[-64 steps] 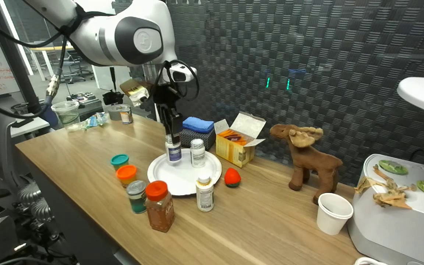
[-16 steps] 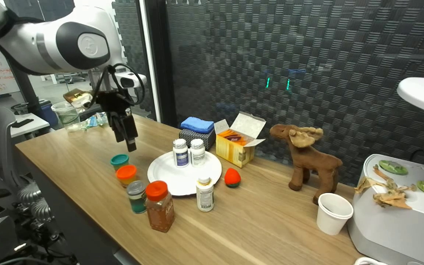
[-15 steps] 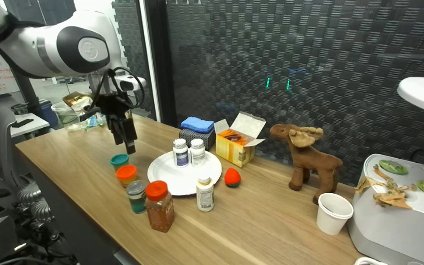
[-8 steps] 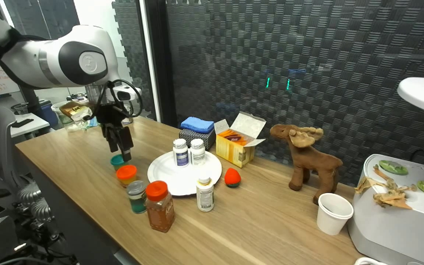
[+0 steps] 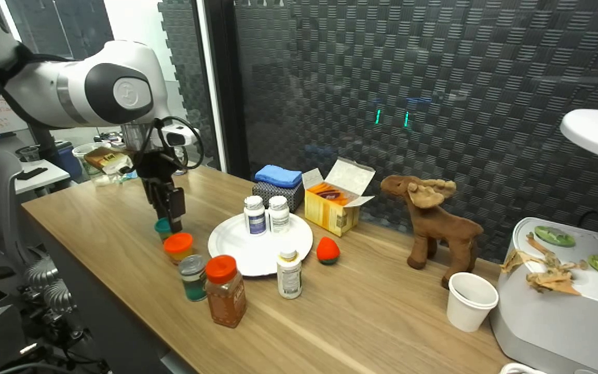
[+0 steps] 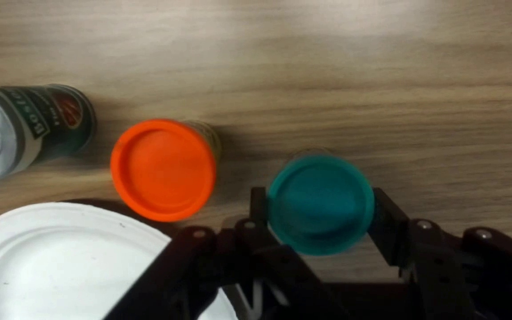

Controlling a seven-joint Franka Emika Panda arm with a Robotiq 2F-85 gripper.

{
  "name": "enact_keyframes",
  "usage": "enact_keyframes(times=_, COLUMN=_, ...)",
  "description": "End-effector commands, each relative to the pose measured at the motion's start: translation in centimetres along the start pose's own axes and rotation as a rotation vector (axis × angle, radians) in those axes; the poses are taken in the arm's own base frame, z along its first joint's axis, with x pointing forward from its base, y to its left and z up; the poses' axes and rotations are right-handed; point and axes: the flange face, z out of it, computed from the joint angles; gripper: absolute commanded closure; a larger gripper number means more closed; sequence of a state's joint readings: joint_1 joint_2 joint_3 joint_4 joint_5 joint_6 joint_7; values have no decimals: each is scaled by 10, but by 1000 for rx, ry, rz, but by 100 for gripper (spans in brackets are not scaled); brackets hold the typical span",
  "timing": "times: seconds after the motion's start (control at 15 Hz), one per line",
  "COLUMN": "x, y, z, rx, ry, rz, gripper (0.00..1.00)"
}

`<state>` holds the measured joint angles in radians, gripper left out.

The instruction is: Put the bottles and orange plushie that are around the white plate on the white plate

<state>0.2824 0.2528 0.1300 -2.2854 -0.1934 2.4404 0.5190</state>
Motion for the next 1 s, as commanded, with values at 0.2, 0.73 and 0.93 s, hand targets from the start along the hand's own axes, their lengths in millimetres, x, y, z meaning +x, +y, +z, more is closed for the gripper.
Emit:
enact_keyframes(times=0.2, x=10, y=4, z=-21, rx=24, ry=69, rz=50, gripper=72)
enact_keyframes(times=0.73, x=46, y=53, z=-54, rx=-44, ry=246, rz=258, gripper=72)
enact_keyframes(times=0.93, x=52, y=76, z=-52, rx=-70, ry=267, rz=326, gripper=72)
